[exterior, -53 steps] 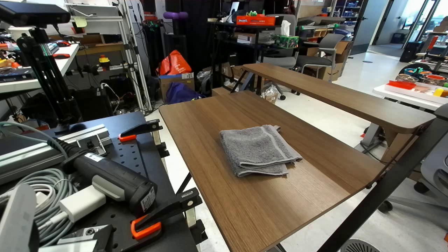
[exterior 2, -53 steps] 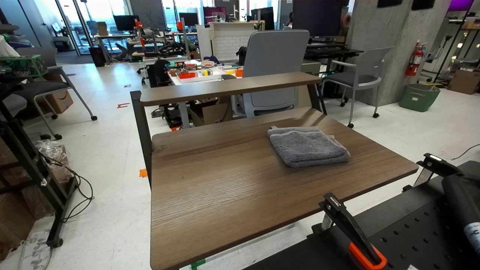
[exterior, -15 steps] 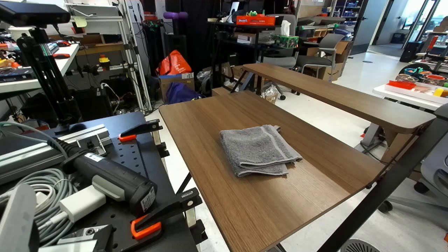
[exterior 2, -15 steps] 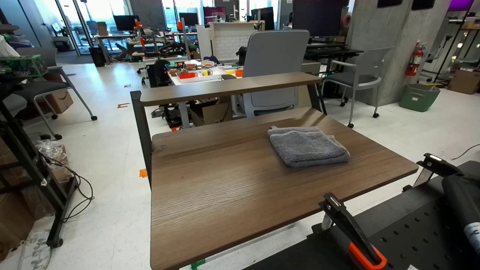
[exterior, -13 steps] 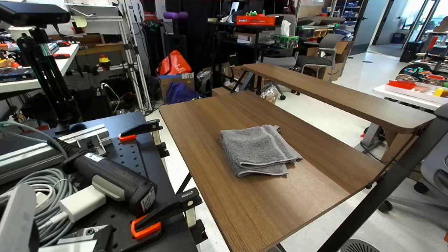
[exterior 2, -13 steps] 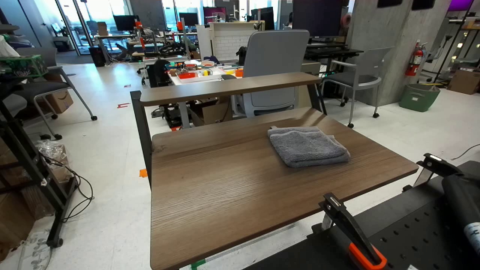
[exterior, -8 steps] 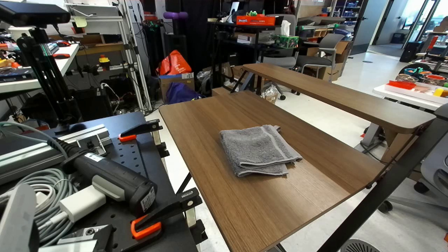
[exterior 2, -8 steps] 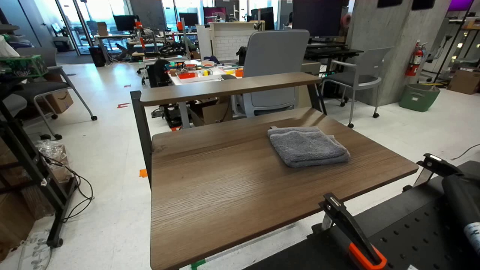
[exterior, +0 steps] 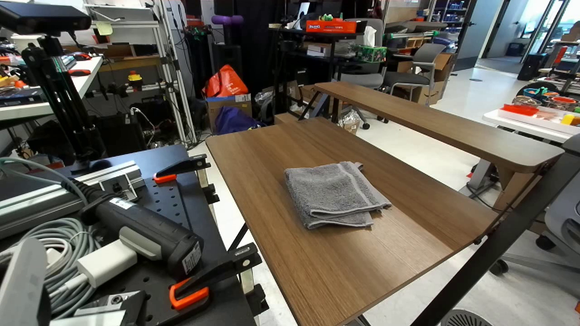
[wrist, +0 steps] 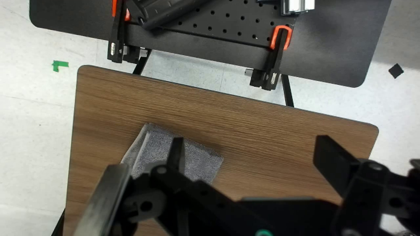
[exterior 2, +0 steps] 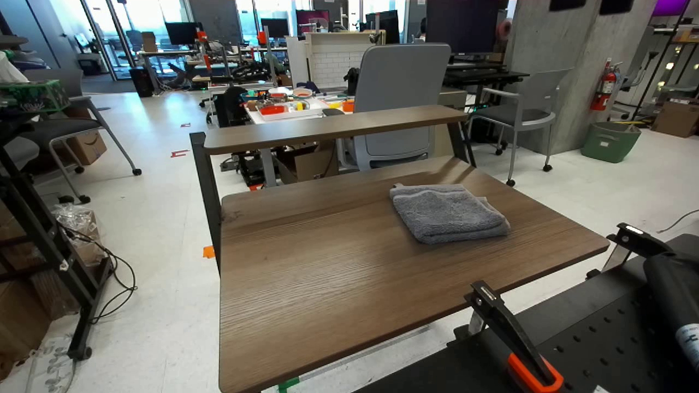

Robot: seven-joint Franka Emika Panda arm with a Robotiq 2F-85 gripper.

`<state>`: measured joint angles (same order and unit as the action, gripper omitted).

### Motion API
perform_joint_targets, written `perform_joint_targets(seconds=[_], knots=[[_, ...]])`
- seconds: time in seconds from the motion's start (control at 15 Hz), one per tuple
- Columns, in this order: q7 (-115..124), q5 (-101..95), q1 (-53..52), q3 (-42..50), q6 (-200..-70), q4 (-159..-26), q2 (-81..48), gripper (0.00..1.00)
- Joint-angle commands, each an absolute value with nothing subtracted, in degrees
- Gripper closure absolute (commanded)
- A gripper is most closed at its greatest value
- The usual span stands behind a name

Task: Move the grey towel to the left

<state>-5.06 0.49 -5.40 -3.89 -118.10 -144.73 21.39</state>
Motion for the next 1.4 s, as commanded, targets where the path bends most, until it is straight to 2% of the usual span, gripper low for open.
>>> perform_joint_targets(seconds=[0.0, 0.73, 1.33], knots=[[-5.0, 0.5, -5.5, -3.8, -118.0, -144.7, 21.4, 0.00], [-2.3, -1.5, -3.1, -3.3, -121.6, -143.1, 15.3, 0.00], [1.3, -4.6, 0.5, -1.0, -136.8, -138.3, -1.4, 0.00]])
